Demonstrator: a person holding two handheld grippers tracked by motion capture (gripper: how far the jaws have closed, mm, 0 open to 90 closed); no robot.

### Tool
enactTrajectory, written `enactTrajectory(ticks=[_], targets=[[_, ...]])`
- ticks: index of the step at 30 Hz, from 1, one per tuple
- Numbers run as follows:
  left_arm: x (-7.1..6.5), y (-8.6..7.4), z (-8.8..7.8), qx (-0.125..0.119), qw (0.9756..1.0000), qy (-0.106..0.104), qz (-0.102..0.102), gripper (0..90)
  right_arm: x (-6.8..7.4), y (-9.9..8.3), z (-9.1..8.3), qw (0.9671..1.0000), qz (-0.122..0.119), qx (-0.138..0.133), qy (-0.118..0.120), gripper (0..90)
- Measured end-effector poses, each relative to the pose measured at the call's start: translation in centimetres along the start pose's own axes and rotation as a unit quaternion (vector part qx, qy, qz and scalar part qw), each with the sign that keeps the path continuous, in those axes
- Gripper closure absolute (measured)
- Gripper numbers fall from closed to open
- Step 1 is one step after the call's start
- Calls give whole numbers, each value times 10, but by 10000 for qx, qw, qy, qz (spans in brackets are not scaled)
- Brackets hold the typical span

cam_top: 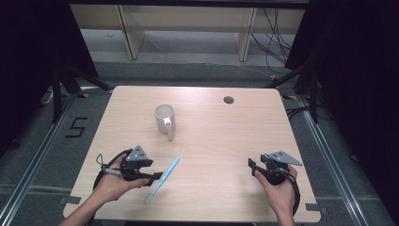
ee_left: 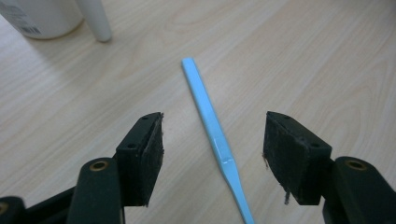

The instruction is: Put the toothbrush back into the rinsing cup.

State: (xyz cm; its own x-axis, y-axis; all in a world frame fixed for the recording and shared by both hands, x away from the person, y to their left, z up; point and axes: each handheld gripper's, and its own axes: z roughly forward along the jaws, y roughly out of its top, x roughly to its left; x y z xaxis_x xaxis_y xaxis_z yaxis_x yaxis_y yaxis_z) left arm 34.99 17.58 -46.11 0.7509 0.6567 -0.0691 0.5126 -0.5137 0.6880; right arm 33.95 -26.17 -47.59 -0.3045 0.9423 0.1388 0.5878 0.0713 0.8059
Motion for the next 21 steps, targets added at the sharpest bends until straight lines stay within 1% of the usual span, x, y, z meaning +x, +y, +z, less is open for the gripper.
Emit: enactTrajectory(ticks=[1,2,3,5,6,7,8,9,10,11,12,13,14,15,16,17,18,20,21], targets=[[-1,0,2,62,10000,-31,2,377,-3,0,2,9997,-221,-106,1,457],[-2,1,3,157,9999,-48,25,378,-1,0,3,9999,-129,-45,31,456],[-3,3,8,302,9995,-55,47,385,-2,0,3,9998,-204,-13,-20,455],[-4,3,10,318,9995,-53,46,395,-2,0,3,9998,-214,-35,8,454],[-4,5,12,422,9990,-77,88,395,-2,0,3,9998,-214,-35,8,454],[-5,5,15,432,9990,-93,69,415,-1,0,3,9998,-205,-37,17,454],[-5,8,21,599,9981,-72,104,425,-1,0,4,9998,-209,-29,29,454],[-5,8,21,599,9981,-72,104,432,-1,0,4,9998,-209,-29,29,454],[-4,11,27,755,9970,-58,184,443,-1,0,3,9997,-234,-1,6,454],[-4,12,29,848,9961,-92,203,453,-1,0,3,9997,-229,2,10,454],[-4,13,32,904,9957,-85,188,459,-1,0,3,9998,-213,0,10,453],[-4,14,33,964,9950,-89,242,466,-1,0,3,9998,-198,-1,12,453],[-5,16,36,981,9950,-50,200,473,-1,1,3,9998,-196,0,15,453],[-5,16,36,981,9950,-50,200,482,0,1,2,9999,-145,24,30,453],[-5,18,38,1100,9934,-61,331,491,2,0,3,10000,31,19,81,452],[-5,18,38,1100,9934,-61,331,501,1,0,3,10000,-25,16,66,452],[-7,19,42,1160,9927,-62,316,516,2,1,3,10000,-19,16,72,452],[-7,19,43,1178,9924,-56,340,524,1,0,3,10000,-29,27,67,451],[-9,19,45,1231,9919,-25,310,538,1,1,2,9999,-44,82,59,450]])
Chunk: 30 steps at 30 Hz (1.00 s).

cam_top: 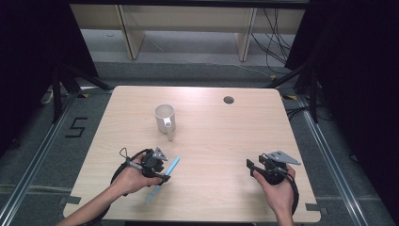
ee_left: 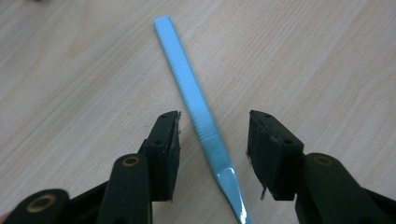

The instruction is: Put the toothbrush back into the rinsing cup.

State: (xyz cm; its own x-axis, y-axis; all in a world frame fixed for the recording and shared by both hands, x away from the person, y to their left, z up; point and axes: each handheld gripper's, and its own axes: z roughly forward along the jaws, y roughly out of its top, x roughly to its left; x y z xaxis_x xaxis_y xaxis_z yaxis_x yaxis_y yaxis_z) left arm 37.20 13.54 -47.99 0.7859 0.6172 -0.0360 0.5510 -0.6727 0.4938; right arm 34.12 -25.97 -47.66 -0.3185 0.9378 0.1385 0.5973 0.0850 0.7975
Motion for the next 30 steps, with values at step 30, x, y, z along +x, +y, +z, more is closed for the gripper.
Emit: enactTrajectory(ticks=[30], targets=[[-3,24,7,1417,9893,60,-340,615,3,1,3,9999,91,-63,82,440]])
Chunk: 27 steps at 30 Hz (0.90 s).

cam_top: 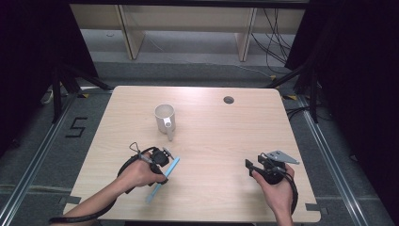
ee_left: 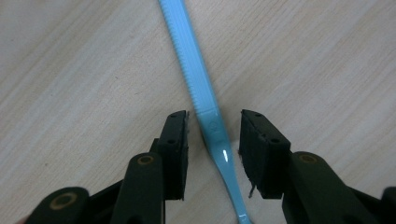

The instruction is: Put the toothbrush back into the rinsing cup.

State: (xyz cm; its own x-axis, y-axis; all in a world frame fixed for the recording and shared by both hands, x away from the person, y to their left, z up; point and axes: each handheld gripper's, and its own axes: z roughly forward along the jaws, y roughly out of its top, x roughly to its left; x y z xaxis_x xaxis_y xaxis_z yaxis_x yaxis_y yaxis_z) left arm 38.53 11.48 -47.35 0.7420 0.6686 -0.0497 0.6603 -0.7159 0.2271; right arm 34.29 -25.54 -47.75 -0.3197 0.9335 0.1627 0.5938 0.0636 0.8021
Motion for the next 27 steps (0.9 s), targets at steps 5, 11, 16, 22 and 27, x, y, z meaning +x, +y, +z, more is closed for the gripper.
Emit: enactTrajectory(ticks=[5,11,16,22,27], targets=[[0,5,-1,55,9999,55,-91,615,0,0,-2,10000,-11,66,-26,440],[-2,7,3,169,9996,-14,-220,618,0,0,0,10000,-1,12,12,439],[-1,8,4,253,9996,-16,-87,641,0,0,0,10000,-8,8,-2,438],[-1,7,6,287,9996,16,50,682,0,0,-1,10000,8,85,17,438],[-3,7,8,212,9995,52,214,715,0,0,-1,9999,-31,121,-14,436]])
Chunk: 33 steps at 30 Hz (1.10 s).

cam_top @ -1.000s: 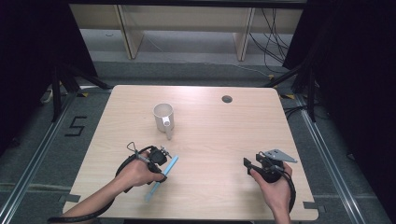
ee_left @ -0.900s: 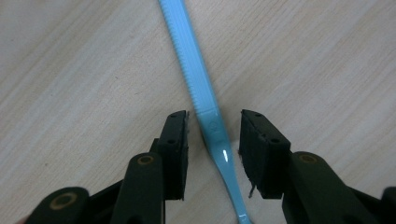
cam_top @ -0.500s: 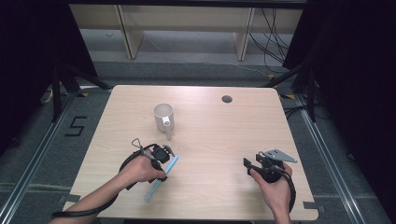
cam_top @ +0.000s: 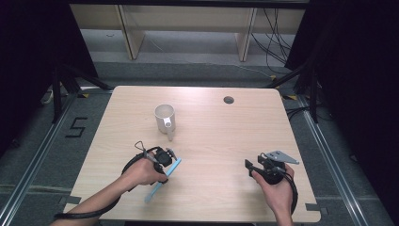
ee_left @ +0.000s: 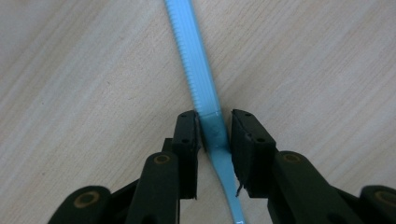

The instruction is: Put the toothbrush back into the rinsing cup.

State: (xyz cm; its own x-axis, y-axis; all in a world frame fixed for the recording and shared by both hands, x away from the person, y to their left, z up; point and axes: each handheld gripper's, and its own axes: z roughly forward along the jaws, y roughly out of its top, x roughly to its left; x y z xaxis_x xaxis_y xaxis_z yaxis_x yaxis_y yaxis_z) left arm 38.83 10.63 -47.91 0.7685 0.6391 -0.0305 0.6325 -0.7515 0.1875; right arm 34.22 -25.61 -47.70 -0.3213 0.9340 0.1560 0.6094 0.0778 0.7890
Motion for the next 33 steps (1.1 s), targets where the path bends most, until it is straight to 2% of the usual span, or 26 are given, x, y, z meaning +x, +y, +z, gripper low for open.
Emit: enactTrajectory(ticks=[3,9,12,14,19,22,23,24,26,27,29,31,33], targets=[[0,1,-1,47,10000,0,84,732,1,0,0,10000,52,33,23,436],[1,1,-1,98,9996,18,256,768,-1,-1,1,10000,-43,-72,51,436],[2,1,-1,91,9992,23,383,772,0,-1,2,10000,37,-39,53,436],[2,1,-1,113,9988,31,482,775,-2,-1,3,9999,-98,-74,65,436],[1,2,-1,147,9983,15,561,776,-3,-1,4,9999,-102,-78,115,436],[1,2,-1,178,9981,14,583,775,-2,-1,3,9999,-145,-57,16,436],[1,2,-1,210,9980,27,602,772,1,-2,3,9999,47,-55,82,436],[1,2,-1,216,9978,29,618,770,-2,-1,3,9999,-128,-82,64,436],[1,3,-1,230,9976,11,658,771,-2,-1,3,9999,-75,-76,55,436],[1,3,-1,230,9976,11,658,772,-2,-1,2,9999,-142,-88,15,436],[2,2,-1,150,9976,-1,672,777,-2,-1,2,9999,-130,-81,15,436],[2,2,-1,138,9976,-15,677,779,-1,-1,3,9999,-60,-80,103,436],[4,2,-1,131,9968,-81,790,781,-2,-1,2,9999,-116,-3,52,436]])
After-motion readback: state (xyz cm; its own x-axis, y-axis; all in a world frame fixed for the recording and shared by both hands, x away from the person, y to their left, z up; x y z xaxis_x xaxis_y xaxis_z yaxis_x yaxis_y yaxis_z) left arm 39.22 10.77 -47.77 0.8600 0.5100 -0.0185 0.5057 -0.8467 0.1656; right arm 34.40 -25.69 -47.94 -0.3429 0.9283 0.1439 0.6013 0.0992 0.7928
